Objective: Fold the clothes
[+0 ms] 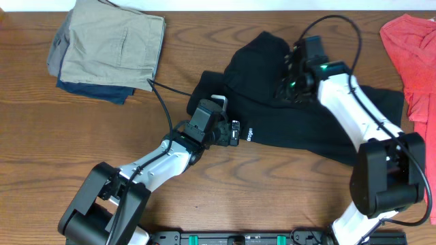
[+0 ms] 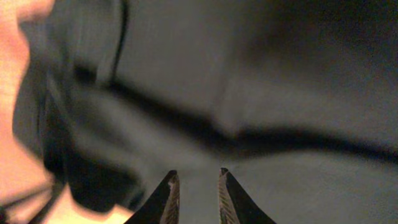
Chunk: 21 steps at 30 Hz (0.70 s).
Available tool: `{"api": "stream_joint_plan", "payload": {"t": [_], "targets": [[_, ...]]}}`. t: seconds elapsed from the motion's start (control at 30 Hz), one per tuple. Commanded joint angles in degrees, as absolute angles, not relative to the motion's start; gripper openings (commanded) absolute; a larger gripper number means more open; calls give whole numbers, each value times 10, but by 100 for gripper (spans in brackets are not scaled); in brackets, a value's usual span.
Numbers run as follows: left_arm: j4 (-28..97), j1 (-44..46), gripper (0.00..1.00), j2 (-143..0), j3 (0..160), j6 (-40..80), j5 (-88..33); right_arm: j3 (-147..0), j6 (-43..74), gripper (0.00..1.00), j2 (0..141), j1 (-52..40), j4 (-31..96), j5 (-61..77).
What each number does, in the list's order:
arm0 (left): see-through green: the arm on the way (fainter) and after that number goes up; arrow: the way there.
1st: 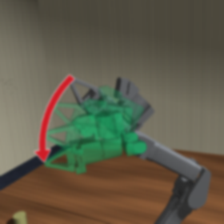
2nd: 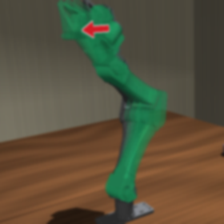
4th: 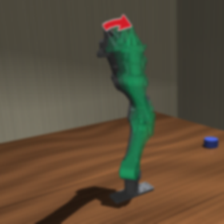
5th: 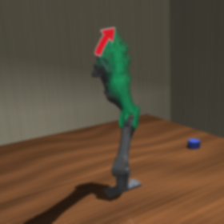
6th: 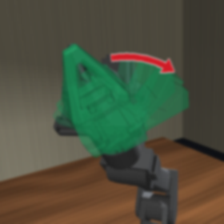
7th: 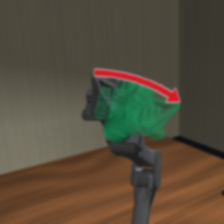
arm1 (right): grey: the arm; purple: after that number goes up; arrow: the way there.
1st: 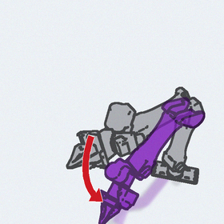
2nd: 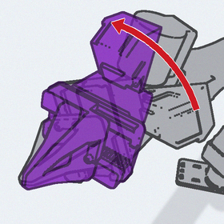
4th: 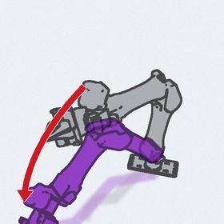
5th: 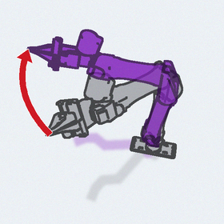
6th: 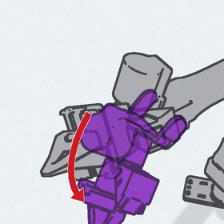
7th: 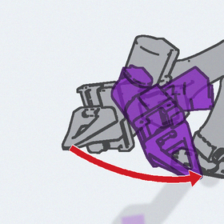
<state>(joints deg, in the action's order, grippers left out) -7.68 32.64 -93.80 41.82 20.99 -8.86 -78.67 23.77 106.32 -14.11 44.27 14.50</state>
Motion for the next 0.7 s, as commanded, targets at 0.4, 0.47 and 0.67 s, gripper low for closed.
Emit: {"api": "stream_joint_plan", "payload": {"t": [0.4,0.47,0.67], "targets": [[-48,324,98,-927,422,247,17,-706,283,57,1061,-241,416,129],[-36,324,98,-927,422,275,57,-701,283,59,1061,-241,409,129],[-30,324,98,-927,422,286,82,-698,289,60,1061,-242,392,129]]}}
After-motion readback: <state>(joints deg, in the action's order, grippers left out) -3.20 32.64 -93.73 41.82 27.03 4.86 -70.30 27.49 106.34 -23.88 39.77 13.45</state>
